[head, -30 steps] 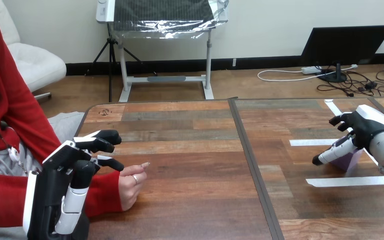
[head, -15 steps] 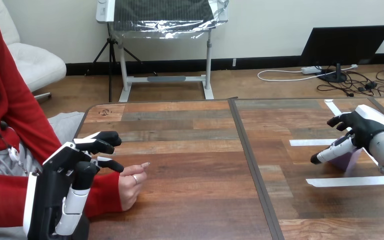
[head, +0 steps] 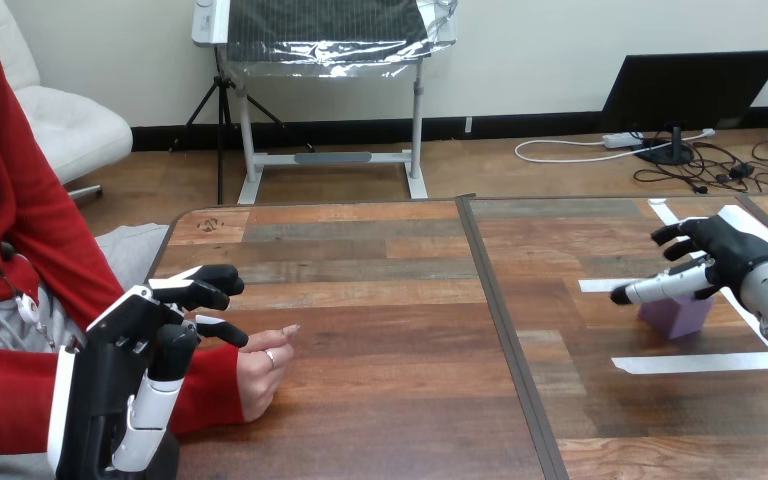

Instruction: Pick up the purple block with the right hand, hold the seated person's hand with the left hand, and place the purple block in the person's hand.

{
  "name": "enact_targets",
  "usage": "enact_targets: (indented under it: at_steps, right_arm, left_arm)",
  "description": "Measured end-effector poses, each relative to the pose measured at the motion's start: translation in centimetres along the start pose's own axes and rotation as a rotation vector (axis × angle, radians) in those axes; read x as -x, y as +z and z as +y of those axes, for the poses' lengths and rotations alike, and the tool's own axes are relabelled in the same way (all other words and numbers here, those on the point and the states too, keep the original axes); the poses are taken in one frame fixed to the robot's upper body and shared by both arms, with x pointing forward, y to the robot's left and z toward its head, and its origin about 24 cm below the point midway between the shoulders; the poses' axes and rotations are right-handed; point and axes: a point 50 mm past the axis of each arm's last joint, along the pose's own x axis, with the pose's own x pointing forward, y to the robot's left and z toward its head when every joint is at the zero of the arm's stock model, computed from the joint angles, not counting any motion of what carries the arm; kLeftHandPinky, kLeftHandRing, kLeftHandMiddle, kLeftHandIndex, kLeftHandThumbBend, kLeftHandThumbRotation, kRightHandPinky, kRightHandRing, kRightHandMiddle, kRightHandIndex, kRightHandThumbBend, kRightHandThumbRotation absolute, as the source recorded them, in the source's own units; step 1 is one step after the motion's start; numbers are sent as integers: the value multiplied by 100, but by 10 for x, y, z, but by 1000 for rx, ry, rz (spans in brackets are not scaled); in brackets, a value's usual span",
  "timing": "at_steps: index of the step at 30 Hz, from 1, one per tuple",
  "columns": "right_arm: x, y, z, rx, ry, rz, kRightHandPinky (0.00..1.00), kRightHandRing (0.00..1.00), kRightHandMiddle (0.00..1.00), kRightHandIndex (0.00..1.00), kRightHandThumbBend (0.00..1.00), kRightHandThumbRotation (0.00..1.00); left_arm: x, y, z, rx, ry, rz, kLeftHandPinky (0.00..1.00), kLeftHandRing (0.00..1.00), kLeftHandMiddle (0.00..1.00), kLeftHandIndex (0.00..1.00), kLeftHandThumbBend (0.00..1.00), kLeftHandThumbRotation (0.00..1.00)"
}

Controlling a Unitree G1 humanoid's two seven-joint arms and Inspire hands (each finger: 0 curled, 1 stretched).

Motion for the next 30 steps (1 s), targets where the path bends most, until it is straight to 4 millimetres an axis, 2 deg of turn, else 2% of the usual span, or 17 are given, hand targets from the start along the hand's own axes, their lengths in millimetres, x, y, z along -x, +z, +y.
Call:
enact_targets:
  at_steps: [4, 11, 14, 17, 21, 30]
  right_arm:
    - [0, 1, 0, -5, 5, -7, 62, 76, 80, 79, 88, 32]
    - [0, 2, -1, -34, 8, -28, 59, 73, 76, 74, 88, 32]
    - [0, 3, -1, -48, 7, -38, 60, 75, 75, 69, 87, 33]
    - [0, 4, -2, -71, 8, -48, 57, 72, 72, 65, 87, 33]
    - [1, 4, -3, -125, 10, -59, 49, 61, 63, 58, 88, 32]
    - [1, 4, -6, -208, 1, -77, 45, 51, 54, 53, 86, 35]
  left_arm:
    - [0, 0, 0, 0, 0, -1, 44, 67, 67, 49, 84, 65]
    - [0, 0, 0, 0, 0, 0, 45, 68, 67, 49, 83, 64]
    - [0, 0, 0, 0, -1, 0, 45, 68, 67, 49, 83, 64]
    - [0, 0, 0, 1, -4, 0, 45, 68, 67, 50, 83, 64]
    - [1, -1, 0, 3, -9, 0, 46, 69, 67, 50, 84, 63]
    - [1, -1, 0, 3, -11, 0, 46, 68, 67, 49, 85, 62]
